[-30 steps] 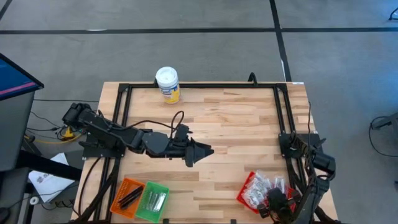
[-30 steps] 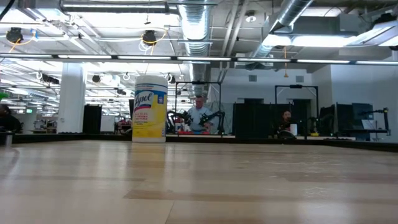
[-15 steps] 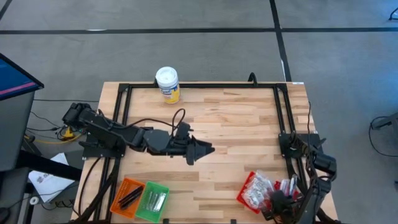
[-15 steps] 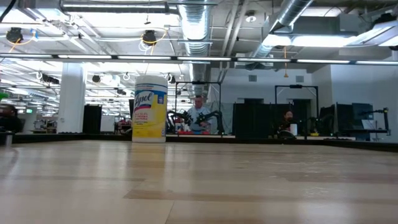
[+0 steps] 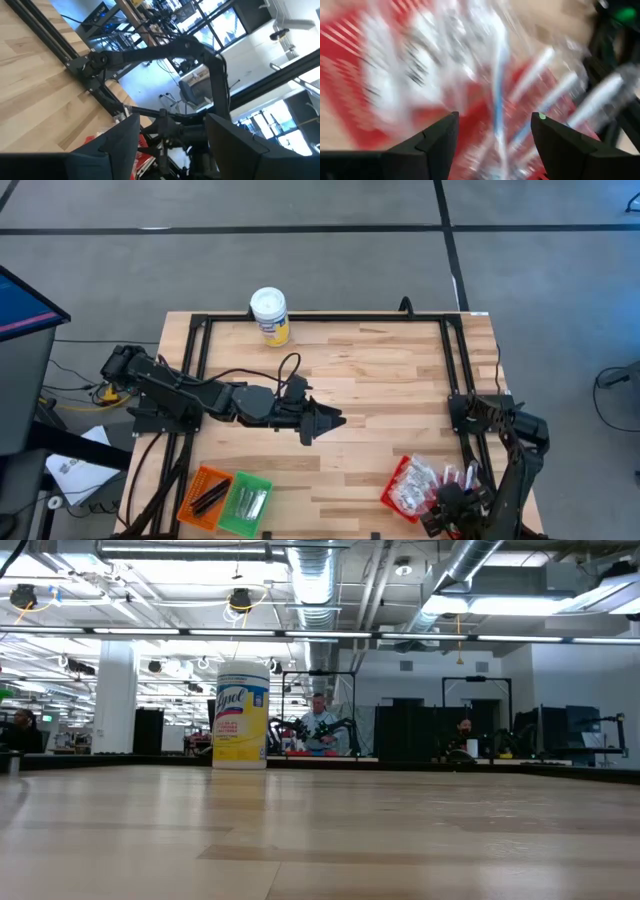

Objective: Pick & Place Travel size toiletries
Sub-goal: Put the blue toothbrush into the right red basket, then return to Home Position

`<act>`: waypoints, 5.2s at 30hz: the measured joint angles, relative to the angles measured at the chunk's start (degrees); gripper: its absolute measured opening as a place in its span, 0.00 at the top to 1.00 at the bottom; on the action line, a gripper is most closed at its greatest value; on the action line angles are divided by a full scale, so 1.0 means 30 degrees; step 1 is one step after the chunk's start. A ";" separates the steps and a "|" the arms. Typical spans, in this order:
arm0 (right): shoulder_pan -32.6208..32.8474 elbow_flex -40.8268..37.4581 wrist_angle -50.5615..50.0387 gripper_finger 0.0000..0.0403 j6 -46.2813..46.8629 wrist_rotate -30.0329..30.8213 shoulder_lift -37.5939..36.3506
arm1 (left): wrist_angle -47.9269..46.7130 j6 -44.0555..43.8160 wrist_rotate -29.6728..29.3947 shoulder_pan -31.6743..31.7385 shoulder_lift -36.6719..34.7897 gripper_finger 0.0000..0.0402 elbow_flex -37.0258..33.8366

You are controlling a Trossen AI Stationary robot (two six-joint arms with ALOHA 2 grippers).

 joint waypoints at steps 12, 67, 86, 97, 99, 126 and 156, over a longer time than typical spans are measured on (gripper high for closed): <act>-0.3733 0.0015 0.2134 0.42 -0.8103 0.1612 -0.6626 | 0.0006 0.1239 0.2138 0.0358 0.0000 0.45 0.0000; -0.7080 -0.5252 0.3309 1.00 -1.1039 -0.6068 -0.3312 | -0.0009 0.4626 0.2699 0.0627 0.0007 0.45 0.0000; -0.4395 -0.4595 0.0211 1.00 -0.5421 -0.7387 -0.3774 | -0.0001 0.4969 0.2837 0.1049 0.0007 0.45 0.0000; -0.4173 -0.8340 0.0212 1.00 -0.1875 -0.7375 -0.6752 | 0.0035 0.5192 0.2852 0.1056 0.0007 0.45 0.0000; -0.4416 -0.8780 0.0063 1.00 -0.1924 -0.7373 -0.7419 | 0.0013 0.5192 0.2852 0.1056 0.0007 0.45 0.0000; -1.2055 -1.1592 1.1279 1.00 -1.7276 -0.0744 -1.0234 | -0.0039 0.5280 0.2859 0.1049 0.0007 0.45 0.0007; -1.0825 -0.2667 1.0309 1.00 -2.3839 -0.3602 -0.0616 | -0.0452 0.5454 0.3268 0.1020 0.0007 0.45 0.0000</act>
